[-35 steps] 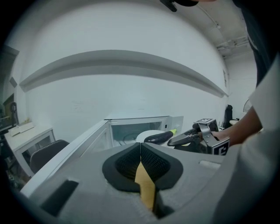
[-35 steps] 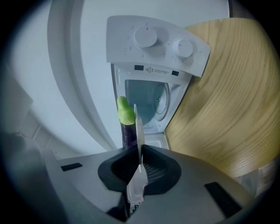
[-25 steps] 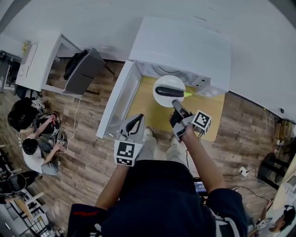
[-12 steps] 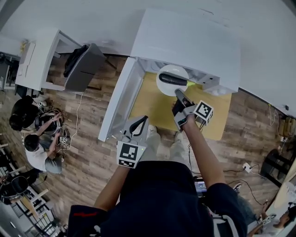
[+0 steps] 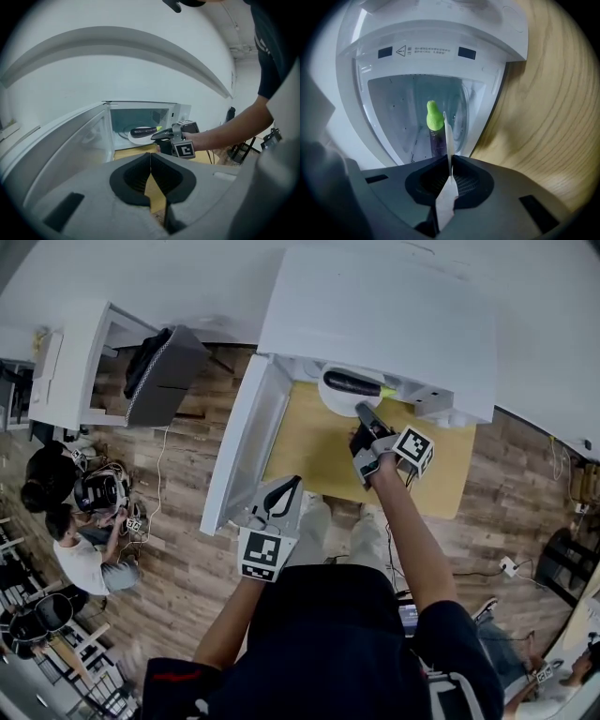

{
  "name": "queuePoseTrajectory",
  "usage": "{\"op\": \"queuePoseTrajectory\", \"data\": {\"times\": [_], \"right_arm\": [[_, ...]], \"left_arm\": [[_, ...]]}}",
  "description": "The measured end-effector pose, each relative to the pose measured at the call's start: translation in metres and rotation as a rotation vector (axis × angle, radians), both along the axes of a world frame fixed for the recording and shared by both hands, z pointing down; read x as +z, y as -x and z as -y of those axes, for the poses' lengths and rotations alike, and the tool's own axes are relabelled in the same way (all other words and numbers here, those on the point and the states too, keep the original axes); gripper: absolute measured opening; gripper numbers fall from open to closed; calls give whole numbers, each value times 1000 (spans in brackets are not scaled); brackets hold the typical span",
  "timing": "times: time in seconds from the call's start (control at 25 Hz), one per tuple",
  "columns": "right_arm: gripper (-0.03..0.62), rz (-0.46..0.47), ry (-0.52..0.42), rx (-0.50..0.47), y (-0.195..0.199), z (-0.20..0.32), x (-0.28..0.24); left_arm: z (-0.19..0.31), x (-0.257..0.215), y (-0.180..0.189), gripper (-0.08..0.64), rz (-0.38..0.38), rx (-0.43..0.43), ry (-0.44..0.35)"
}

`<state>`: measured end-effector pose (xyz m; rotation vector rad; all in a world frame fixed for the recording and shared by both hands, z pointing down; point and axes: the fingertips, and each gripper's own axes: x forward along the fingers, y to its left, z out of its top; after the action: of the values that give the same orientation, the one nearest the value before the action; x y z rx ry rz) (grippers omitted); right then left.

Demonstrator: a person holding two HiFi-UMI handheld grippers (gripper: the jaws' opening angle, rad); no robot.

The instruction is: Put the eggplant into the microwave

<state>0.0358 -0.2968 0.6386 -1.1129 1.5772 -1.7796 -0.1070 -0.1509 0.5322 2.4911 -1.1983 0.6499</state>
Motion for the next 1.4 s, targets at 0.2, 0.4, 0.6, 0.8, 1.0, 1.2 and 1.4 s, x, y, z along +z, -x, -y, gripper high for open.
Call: {"op": "queuePoseTrajectory", "data": {"times": [0.2,0.4,0.6,0.8,1.0,1.2,1.4], "right_arm": [[22,-9,9,21,-3,15,11],[23,9,16,46,-4,24,16],[22,31,29,75,-5,28,22],[22,57,41,104,-5,31,26],[21,75,51,122,-5,34,27],[21,68,49,139,-5,39,27],[21,54,53,154,-7,44,28]], "left_arm": [[10,3,3,18,2,-10,1],[13,7,7,18,7,-18,9],[15,11,3,18,0,-19,21],[16,10,1,18,-6,-10,22],[16,12,1,18,-6,-11,28],[18,13,2,18,-7,-12,28],[18,13,2,18,-8,-15,31]]}}
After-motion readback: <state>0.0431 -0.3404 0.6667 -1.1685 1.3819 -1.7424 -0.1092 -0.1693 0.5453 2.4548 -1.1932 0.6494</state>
